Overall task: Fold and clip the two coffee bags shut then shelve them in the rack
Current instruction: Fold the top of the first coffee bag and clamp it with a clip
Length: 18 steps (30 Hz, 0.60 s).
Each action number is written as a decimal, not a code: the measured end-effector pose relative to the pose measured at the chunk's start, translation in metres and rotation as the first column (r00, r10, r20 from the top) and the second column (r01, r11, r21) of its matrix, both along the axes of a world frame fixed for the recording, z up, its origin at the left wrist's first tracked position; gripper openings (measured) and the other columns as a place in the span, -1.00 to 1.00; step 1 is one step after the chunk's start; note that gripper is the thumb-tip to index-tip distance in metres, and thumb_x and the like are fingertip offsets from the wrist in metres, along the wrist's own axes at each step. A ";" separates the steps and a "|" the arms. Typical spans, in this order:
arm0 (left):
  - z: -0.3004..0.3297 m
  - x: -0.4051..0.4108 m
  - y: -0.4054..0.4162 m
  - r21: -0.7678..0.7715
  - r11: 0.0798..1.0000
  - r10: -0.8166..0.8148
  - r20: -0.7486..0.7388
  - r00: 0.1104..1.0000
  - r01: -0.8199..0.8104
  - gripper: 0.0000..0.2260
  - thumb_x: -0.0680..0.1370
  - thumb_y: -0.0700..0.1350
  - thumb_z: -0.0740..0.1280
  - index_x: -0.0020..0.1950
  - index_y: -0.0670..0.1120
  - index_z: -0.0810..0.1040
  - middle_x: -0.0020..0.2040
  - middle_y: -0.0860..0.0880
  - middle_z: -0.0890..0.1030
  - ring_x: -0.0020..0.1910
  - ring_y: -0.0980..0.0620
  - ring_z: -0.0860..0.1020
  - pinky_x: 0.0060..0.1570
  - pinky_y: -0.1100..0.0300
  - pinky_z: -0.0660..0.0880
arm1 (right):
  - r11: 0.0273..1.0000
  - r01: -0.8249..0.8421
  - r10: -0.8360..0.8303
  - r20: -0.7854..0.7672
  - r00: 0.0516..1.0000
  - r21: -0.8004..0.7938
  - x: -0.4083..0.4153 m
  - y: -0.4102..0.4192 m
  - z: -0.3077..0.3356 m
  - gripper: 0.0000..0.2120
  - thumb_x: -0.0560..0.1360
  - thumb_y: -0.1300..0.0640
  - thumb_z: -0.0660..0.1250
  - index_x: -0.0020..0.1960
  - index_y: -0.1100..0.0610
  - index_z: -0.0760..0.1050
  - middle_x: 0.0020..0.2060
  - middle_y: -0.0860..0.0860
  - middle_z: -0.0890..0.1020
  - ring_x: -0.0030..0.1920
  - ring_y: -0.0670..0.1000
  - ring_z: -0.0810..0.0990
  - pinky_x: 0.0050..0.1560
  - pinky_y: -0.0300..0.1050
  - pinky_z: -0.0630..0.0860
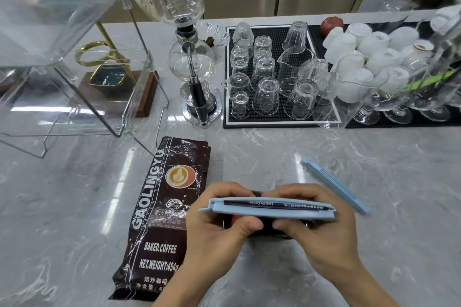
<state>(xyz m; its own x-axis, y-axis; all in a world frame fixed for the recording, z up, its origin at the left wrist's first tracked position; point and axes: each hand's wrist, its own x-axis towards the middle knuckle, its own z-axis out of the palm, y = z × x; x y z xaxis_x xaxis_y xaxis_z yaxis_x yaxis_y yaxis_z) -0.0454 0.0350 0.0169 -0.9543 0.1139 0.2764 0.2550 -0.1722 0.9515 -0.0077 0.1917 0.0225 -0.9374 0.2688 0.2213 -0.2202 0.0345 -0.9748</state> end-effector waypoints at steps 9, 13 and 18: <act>-0.036 -0.010 0.002 -0.177 0.984 -0.002 -0.109 0.994 -0.017 -0.69 0.57 -0.01 0.34 -0.16 -0.26 0.63 -0.14 -0.06 0.66 -0.04 -0.09 0.64 -0.03 0.04 0.56 | 0.998 0.010 -0.009 -0.023 1.000 0.067 -0.005 -0.004 -0.036 -0.73 0.50 -0.02 0.37 -0.05 0.20 0.62 -0.09 0.06 0.67 -0.01 0.11 0.66 0.00 -0.07 0.57; -0.038 -0.008 0.009 -0.195 0.979 0.031 -0.111 0.993 -0.053 -0.58 0.62 0.09 0.21 -0.10 -0.27 0.60 -0.10 -0.07 0.64 -0.01 -0.11 0.63 -0.02 0.00 0.55 | 0.998 0.037 -0.037 -0.009 0.999 0.053 -0.005 -0.009 -0.045 -0.64 0.52 -0.08 0.31 0.01 0.23 0.56 -0.05 0.10 0.63 0.03 0.09 0.64 0.04 -0.04 0.56; -0.040 -0.006 0.014 -0.191 0.975 0.085 -0.164 0.983 -0.117 -0.64 0.64 0.12 0.14 -0.03 -0.14 0.56 -0.10 -0.06 0.62 0.04 -0.10 0.62 0.02 0.00 0.53 | 0.990 0.120 -0.114 -0.076 0.991 0.074 -0.006 -0.018 -0.055 -0.62 0.56 -0.13 0.22 0.03 0.20 0.52 -0.02 0.08 0.58 0.05 0.01 0.61 0.08 -0.23 0.50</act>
